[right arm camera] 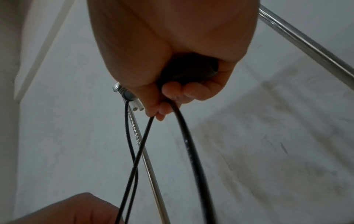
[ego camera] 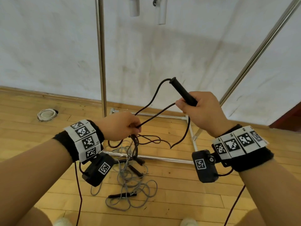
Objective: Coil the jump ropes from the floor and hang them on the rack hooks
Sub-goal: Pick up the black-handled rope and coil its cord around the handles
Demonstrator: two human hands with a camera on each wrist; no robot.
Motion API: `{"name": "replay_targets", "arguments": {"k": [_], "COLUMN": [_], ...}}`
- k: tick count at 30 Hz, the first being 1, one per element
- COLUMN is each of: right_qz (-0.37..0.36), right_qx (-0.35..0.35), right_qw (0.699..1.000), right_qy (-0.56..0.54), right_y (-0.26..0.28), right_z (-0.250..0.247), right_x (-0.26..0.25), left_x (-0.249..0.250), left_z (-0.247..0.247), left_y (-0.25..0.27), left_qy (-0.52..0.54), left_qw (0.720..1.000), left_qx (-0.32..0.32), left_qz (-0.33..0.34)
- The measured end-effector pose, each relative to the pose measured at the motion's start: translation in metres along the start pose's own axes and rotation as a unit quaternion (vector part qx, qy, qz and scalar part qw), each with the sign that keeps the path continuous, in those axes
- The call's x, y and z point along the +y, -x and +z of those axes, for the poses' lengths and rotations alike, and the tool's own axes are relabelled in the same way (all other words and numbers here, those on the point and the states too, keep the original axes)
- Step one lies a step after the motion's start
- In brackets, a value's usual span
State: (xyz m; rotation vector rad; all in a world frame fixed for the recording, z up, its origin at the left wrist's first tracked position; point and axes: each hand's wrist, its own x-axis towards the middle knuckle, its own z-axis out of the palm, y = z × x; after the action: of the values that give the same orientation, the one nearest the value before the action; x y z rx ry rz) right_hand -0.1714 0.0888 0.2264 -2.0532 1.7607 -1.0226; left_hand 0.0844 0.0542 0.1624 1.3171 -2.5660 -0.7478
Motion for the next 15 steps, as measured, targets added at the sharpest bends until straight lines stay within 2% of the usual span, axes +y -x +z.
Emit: {"name": "replay_targets", "arguments": {"k": [4,7,10,15], "right_qz": [0.036,0.019,-0.009,0.019], "right_qx": [-0.016,-0.043,-0.051,-0.103], "right_qw": [0.995,0.989,0.995,0.994], "right_qy": [0.095,0.143,0.087,-0.013], "right_y": [-0.003,-0.004,-0.001,0.01], "right_z": [-0.003,-0.001,0.012,0.039], "right_x": [0.0,-0.009,-0.023,-0.029], "left_x": [-0.002,0.001,0.01,0.022], "left_z": [-0.004,-0.007,-0.008,-0.012], "left_y": [0.0,0.001,0.001,0.008], "left_qy": [-0.025,-0.03,-0.021,0.043], "left_qw": [0.998,0.995,0.992,0.985], "left_qx": [0.051,0.096,0.125,0.157], "left_qz": [-0.012,-0.001,0.028,0.051]}}
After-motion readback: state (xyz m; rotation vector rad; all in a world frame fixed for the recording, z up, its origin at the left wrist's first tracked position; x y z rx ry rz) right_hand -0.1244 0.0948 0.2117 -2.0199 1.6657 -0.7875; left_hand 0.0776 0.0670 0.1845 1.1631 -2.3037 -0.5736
